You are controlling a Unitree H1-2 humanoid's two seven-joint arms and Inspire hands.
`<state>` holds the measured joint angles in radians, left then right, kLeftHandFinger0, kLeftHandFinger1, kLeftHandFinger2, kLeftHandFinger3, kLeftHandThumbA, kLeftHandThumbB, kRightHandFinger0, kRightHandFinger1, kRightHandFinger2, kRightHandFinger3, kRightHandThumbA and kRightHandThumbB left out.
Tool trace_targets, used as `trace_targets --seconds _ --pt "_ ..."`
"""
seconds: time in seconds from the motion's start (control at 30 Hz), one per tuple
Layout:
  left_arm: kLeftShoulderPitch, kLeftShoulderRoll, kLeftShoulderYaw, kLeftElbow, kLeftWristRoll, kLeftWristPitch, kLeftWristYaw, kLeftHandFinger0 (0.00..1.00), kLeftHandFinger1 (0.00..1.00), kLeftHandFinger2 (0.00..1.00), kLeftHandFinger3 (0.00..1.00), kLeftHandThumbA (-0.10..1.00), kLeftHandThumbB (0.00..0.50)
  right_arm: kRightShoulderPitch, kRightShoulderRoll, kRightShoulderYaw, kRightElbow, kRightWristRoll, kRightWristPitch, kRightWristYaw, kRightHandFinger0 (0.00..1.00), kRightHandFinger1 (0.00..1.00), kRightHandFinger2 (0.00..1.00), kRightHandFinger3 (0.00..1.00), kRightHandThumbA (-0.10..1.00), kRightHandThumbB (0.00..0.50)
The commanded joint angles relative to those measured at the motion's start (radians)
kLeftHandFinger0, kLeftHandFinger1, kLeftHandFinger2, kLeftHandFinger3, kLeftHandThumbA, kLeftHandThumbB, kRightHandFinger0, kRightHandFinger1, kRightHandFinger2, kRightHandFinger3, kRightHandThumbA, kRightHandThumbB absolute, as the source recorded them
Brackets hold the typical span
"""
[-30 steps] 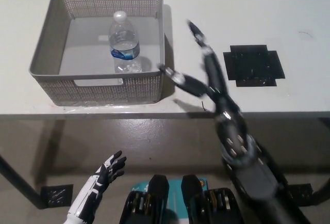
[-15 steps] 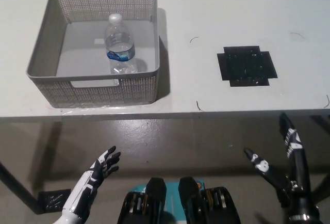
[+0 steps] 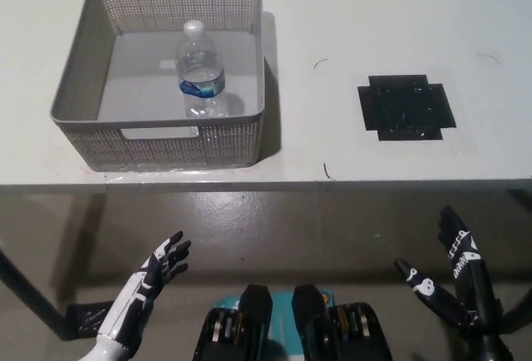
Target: Use the right hand to pick up a water botttle and place it into a container on the left side
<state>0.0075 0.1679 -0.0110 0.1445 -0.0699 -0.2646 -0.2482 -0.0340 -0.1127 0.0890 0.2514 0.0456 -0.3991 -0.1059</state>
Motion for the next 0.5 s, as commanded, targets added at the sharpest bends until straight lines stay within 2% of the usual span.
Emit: trace_targets --seconds 0.0,0.07,0.23,0.47 --pt "-0.008 0.009 0.015 -0.005 -0.009 -0.022 0.015 1.00 1.00 1.00 1.00 1.00 0.149 -0.017 0.005 -0.018 -0.005 0.050 -0.040 0.060 1.00 1.00 1.00 1.00 1.00 0.388" --pt "-0.014 0.005 0.023 -0.007 -0.026 -0.014 0.014 1.00 1.00 1.00 1.00 1.00 0.148 -0.030 0.003 -0.023 -0.001 0.056 -0.029 0.069 1.00 1.00 1.00 1.00 1.00 0.417" --pt "-0.013 0.005 0.025 -0.010 -0.010 -0.016 0.014 1.00 1.00 1.00 1.00 1.00 0.154 -0.037 0.006 -0.038 0.017 0.063 -0.038 0.082 1.00 1.00 1.00 1.00 1.00 0.384" --pt "-0.016 0.000 0.031 -0.006 -0.013 -0.026 0.016 1.00 1.00 1.00 1.00 1.00 0.162 -0.053 -0.002 -0.039 0.019 0.061 -0.017 0.109 1.00 1.00 1.00 1.00 1.00 0.390"
